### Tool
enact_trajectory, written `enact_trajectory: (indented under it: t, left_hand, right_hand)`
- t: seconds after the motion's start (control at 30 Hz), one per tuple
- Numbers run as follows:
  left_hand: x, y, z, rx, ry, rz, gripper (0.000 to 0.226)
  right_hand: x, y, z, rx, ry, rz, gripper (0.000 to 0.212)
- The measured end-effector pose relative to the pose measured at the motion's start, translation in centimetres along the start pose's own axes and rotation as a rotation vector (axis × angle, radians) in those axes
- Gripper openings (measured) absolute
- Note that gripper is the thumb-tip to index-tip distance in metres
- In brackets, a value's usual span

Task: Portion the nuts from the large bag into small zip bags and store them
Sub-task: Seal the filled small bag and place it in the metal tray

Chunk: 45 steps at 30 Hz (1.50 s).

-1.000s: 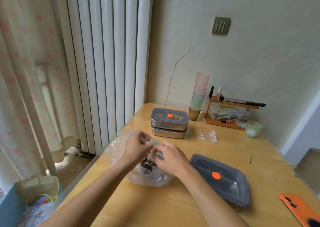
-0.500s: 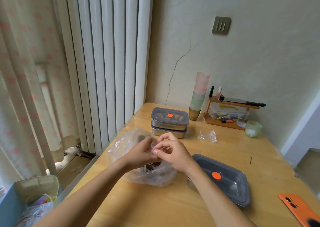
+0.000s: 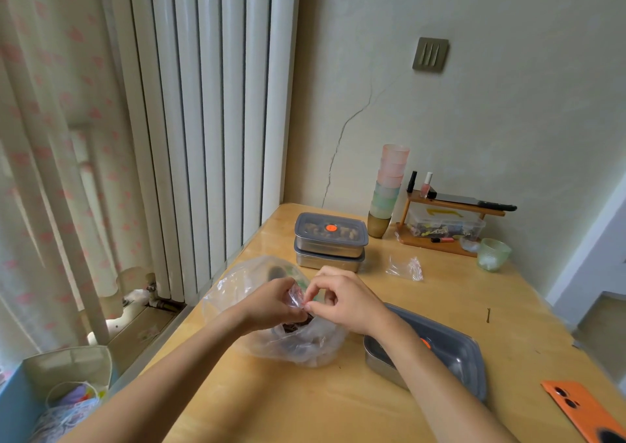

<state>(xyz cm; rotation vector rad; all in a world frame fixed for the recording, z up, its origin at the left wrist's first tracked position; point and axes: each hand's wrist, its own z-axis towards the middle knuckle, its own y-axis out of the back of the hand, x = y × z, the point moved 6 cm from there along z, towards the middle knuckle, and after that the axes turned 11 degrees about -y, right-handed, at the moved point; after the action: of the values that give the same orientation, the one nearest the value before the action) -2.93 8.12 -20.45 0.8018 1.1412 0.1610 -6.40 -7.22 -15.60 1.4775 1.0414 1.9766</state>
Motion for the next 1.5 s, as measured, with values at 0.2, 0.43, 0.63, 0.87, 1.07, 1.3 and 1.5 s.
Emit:
enact_trajectory:
  t: [0.2, 0.43, 0.63, 0.87, 1.07, 1.3, 1.5]
  left_hand:
    - [-0.9, -0.2, 0.0, -0.035, -0.023, 0.078, 0.037]
    - [-1.8, -0.1, -0.1, -0.104, -0.098, 0.158, 0.029]
    - [0.0, 1.5, 0.3, -0.053, -0.075, 0.363, 0.043]
    - [0.3, 0.7, 0.1, 0.052, -0.125, 0.282, 0.061]
    - [1.0, 1.2, 0.0, -0.116, -0.034, 0.272, 0.030]
    - [1.9, 1.6, -0.2, -0.171, 0.073, 0.301, 0.029]
    - [2.6, 1.5, -0.1, -0.145, 0.159, 0.509, 0.032]
  right_hand:
    - [1.1, -0.7, -0.7, 0.063, -0.062, 0.122, 0.012]
    - [1.0, -1.2, -0.6, 0.115, -0.166, 0.130, 0.028]
    - [0.6, -0.1, -0.5, 0.104, -0.153, 0.208, 0.031]
    - [0.7, -0.9, -0.7, 0.202, -0.161, 0.097, 0.053]
    - [-0.6, 0.0, -0.2, 0.026, -0.280, 0.179, 0.043]
    - [-4.0, -0.9, 0.2, 0.236, -0.602, -0.683, 0.028]
    - [-6.1, -1.3, 0.6, 0.250, -0.668, -0.819, 0.034]
